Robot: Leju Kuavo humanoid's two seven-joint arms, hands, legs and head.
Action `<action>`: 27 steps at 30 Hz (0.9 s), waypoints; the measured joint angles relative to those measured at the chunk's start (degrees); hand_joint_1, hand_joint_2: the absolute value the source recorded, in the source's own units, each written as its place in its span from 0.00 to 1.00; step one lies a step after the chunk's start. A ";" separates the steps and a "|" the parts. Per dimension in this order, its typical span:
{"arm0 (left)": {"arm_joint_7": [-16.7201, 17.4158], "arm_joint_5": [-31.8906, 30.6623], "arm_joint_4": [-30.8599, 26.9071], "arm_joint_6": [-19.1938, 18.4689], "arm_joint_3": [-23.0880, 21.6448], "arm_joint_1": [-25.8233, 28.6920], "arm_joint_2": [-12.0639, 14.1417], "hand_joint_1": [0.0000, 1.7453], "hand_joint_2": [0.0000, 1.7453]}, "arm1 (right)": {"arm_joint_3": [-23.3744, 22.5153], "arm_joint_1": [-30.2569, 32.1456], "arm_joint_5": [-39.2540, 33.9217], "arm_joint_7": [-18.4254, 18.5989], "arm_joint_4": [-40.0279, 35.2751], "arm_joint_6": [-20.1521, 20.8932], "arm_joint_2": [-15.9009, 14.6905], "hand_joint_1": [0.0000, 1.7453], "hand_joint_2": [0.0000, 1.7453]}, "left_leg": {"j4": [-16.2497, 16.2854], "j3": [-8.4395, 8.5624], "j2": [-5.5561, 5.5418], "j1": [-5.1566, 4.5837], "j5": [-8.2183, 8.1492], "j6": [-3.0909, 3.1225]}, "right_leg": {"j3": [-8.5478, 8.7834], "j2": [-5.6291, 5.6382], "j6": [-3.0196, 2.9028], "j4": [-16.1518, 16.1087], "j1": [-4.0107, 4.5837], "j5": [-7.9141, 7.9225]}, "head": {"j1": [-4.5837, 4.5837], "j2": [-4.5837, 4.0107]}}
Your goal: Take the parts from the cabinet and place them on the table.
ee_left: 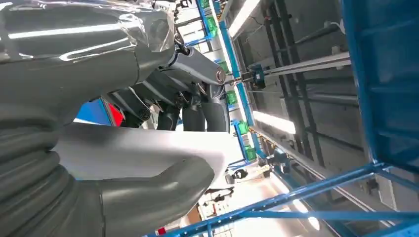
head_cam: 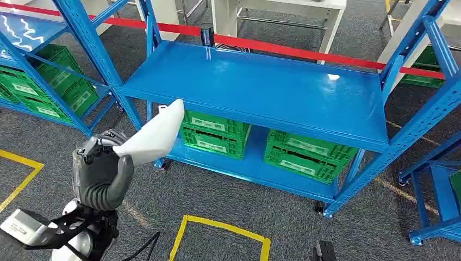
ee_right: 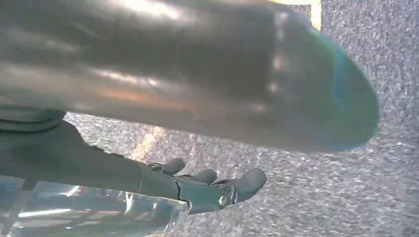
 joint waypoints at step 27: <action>1.29 -1.46 -0.48 0.44 -1.18 -0.15 -0.81 1.00 1.00 | 1.16 0.62 -1.71 0.37 0.00 -0.57 -0.85 0.00 0.00 | -6.09 2.74 0.29 -0.73 7.09 1.70 | 1.48 0.43 2.02 -0.20 0.69 -1.48 | 0.37 0.00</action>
